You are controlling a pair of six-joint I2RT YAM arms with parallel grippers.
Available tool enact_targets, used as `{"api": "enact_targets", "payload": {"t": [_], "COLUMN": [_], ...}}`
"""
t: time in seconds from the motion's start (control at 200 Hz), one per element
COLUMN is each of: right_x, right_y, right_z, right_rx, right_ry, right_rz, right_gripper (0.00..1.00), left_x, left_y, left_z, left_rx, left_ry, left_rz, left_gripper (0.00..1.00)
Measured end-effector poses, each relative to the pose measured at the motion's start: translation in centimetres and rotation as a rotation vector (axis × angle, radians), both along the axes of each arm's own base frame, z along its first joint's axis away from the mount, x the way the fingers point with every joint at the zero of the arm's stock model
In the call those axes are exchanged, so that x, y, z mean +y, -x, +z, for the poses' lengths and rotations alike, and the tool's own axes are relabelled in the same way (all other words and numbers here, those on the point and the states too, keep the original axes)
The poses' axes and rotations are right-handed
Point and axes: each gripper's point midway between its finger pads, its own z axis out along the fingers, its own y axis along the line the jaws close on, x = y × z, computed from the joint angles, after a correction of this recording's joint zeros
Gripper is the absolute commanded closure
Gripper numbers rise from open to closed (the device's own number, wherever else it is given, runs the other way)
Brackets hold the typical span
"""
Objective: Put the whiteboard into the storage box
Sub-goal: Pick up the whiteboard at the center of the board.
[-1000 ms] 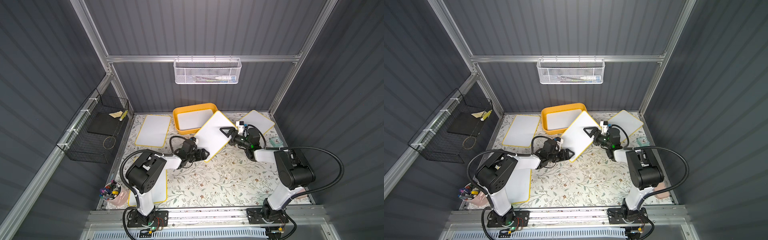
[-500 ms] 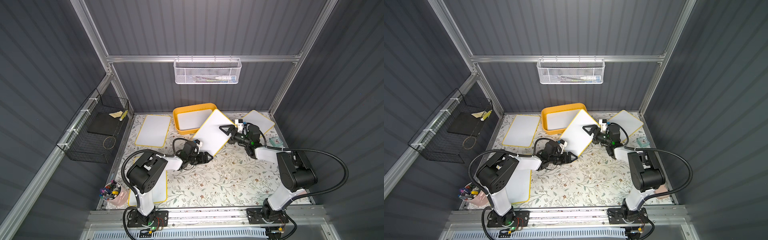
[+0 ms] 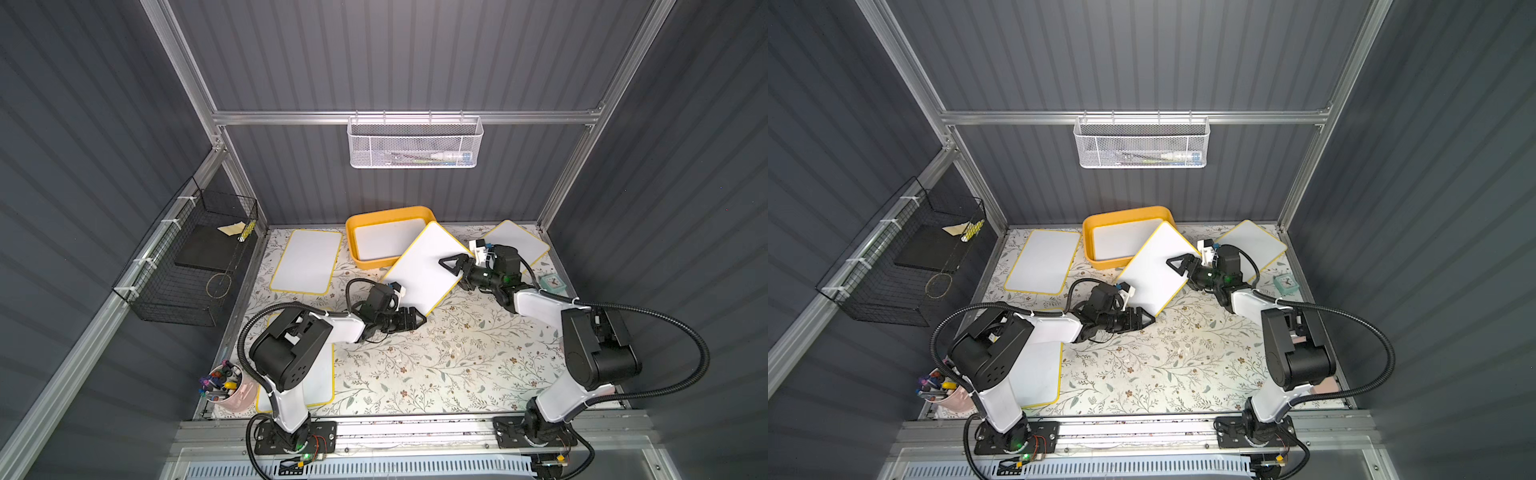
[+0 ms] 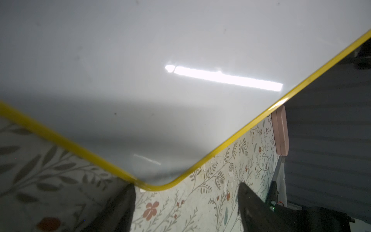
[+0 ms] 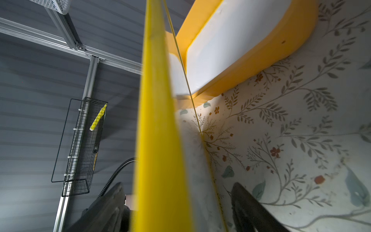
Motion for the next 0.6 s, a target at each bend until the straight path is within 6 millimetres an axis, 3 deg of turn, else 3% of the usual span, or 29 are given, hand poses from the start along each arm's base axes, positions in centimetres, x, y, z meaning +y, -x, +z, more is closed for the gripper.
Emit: {"api": "enact_targets", "payload": {"t": [0.155,0.36,0.475,0.601], "right_x": [-0.2,-1.4,-0.7,-0.7], "right_y": [0.0,-0.5,1.4,2.1], "right_z": [-0.2,-3.0,-4.3,-4.8], "right_rx": [-0.020,0.007,0.105,0.159], "right_ry": [0.018,0.076,0.044,0.023], "right_rz": [0.008,-0.015,0.041,0.056], "right_gripper": [0.35,0.54,0.65,0.70], "left_x": [0.1,0.5,0.4,0.6], "left_y": [0.2,0.4,0.5,0.5], "left_z": [0.0,0.0,0.0,0.0], "left_rx": [0.005,0.013,-0.001,-0.005], "left_ry": [-0.004,-0.019,-0.024,-0.035], "left_rz": [0.000,0.007,0.002,0.010], "left_gripper": [0.19,0.19,0.19,0.19]}}
